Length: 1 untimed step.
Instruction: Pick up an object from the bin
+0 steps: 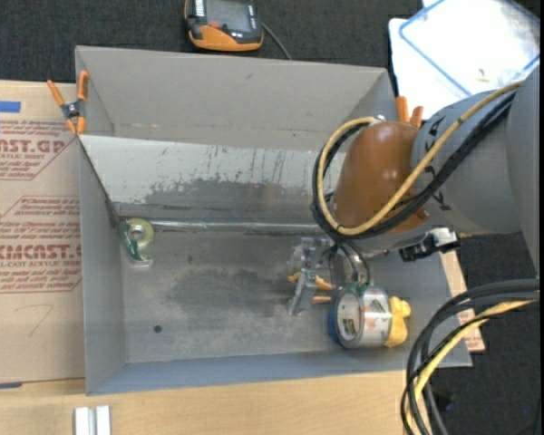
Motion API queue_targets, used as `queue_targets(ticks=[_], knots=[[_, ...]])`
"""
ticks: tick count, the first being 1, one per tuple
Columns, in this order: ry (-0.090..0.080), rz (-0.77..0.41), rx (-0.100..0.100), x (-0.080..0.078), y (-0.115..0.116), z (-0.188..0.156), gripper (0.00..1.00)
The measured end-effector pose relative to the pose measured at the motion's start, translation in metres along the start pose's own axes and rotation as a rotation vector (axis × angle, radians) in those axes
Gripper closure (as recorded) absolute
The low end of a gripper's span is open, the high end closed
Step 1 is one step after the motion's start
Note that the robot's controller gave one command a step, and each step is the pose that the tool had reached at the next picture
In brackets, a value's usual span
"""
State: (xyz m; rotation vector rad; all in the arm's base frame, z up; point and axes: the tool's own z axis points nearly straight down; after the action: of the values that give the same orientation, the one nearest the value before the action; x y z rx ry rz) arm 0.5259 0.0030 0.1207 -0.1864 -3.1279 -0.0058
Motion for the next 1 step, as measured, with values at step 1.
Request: queue_targets(ticks=[1], knots=[[-0.002, 0.0, 0.0, -0.0001, 0.0002, -0.0244, 1.0]])
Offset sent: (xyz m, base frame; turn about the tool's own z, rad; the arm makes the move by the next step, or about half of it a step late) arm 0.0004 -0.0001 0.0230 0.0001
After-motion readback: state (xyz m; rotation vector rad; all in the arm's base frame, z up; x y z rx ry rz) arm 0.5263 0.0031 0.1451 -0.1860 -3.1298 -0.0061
